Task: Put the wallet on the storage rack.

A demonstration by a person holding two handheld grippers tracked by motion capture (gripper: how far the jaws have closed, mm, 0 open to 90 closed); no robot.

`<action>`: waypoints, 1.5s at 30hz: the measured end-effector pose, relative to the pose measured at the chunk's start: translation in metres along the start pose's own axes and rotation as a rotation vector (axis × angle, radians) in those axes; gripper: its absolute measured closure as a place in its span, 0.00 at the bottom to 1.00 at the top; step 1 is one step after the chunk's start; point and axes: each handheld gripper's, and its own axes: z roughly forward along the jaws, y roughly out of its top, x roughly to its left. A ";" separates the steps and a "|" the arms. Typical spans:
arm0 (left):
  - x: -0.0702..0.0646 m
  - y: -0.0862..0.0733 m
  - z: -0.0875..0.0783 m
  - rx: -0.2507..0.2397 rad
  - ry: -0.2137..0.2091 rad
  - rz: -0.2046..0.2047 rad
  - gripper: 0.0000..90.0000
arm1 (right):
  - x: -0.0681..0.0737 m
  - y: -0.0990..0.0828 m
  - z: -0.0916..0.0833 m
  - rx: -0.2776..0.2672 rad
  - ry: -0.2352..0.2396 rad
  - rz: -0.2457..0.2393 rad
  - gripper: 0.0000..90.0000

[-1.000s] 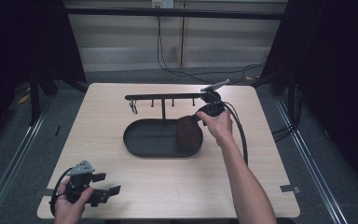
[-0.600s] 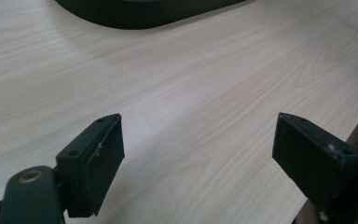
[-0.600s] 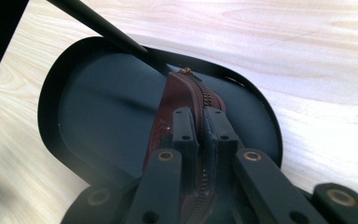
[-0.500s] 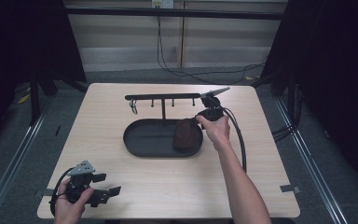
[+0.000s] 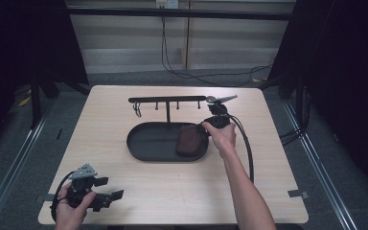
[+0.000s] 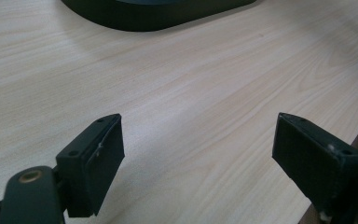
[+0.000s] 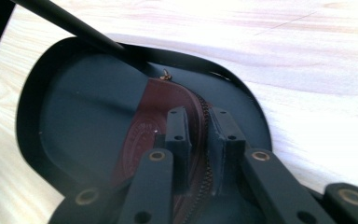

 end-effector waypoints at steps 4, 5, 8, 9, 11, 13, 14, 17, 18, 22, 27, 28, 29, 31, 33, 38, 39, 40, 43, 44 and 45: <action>-0.002 0.001 0.006 0.024 -0.001 0.013 0.18 | 0.000 0.000 0.000 -0.002 -0.003 -0.002 0.84; -0.003 0.002 0.006 0.028 -0.002 0.023 0.18 | 0.000 0.001 -0.001 -0.006 0.002 -0.009 0.84; -0.004 0.003 0.005 0.013 0.003 0.035 0.18 | 0.002 0.001 -0.004 -0.019 0.006 -0.027 0.82; -0.004 0.002 0.005 0.012 0.005 0.027 0.18 | 0.002 0.001 -0.006 -0.020 0.008 -0.028 0.80; -0.002 0.001 0.004 0.011 0.006 0.019 0.18 | 0.001 0.000 -0.010 -0.029 0.020 -0.033 0.72; -0.002 0.001 0.003 0.010 0.007 0.012 0.18 | 0.000 0.000 -0.012 -0.033 0.030 -0.030 0.68; -0.002 0.002 0.003 0.008 0.009 0.012 0.18 | -0.001 -0.001 -0.014 -0.039 0.040 -0.029 0.65; -0.002 0.001 0.003 0.010 0.011 0.010 0.18 | 0.002 -0.002 -0.020 -0.055 0.050 -0.057 0.51; -0.002 0.001 0.003 0.010 0.012 0.012 0.18 | 0.002 -0.002 -0.020 -0.055 0.050 -0.057 0.51; 0.000 0.001 0.002 0.012 0.012 0.008 0.18 | 0.005 -0.005 -0.026 -0.053 0.049 -0.083 0.40; -0.001 0.000 0.003 0.009 0.006 -0.003 0.19 | -0.001 -0.015 -0.036 -0.089 0.043 -0.111 0.32; -0.001 0.001 0.003 0.010 0.007 0.004 0.19 | -0.002 -0.018 -0.038 -0.096 0.039 -0.111 0.30; -0.001 0.001 0.003 0.007 0.008 0.006 0.19 | -0.004 -0.019 -0.039 -0.101 0.035 -0.108 0.27; -0.001 0.001 0.003 0.006 0.012 0.006 0.19 | -0.006 -0.025 -0.041 -0.106 0.048 -0.093 0.23; -0.001 0.000 0.003 0.002 0.016 -0.002 0.19 | -0.006 -0.030 -0.043 -0.119 0.044 -0.109 0.23; 0.000 0.000 0.002 0.002 0.015 -0.002 0.19 | -0.007 -0.041 -0.053 -0.155 0.054 -0.124 0.19; 0.000 0.000 0.001 0.000 0.013 -0.009 0.19 | -0.009 -0.046 -0.056 -0.154 0.058 -0.132 0.17; 0.000 0.000 0.001 -0.001 0.014 -0.010 0.19 | -0.009 -0.046 -0.056 -0.154 0.058 -0.132 0.17; 0.001 0.000 0.000 0.003 0.017 -0.004 0.19 | -0.009 -0.052 -0.061 -0.151 0.043 -0.138 0.17; 0.000 -0.001 0.000 0.000 0.019 -0.006 0.19 | -0.009 -0.054 -0.062 -0.154 0.040 -0.139 0.17; 0.001 0.000 0.000 -0.001 0.020 0.000 0.19 | -0.008 -0.059 -0.066 -0.174 0.046 -0.145 0.17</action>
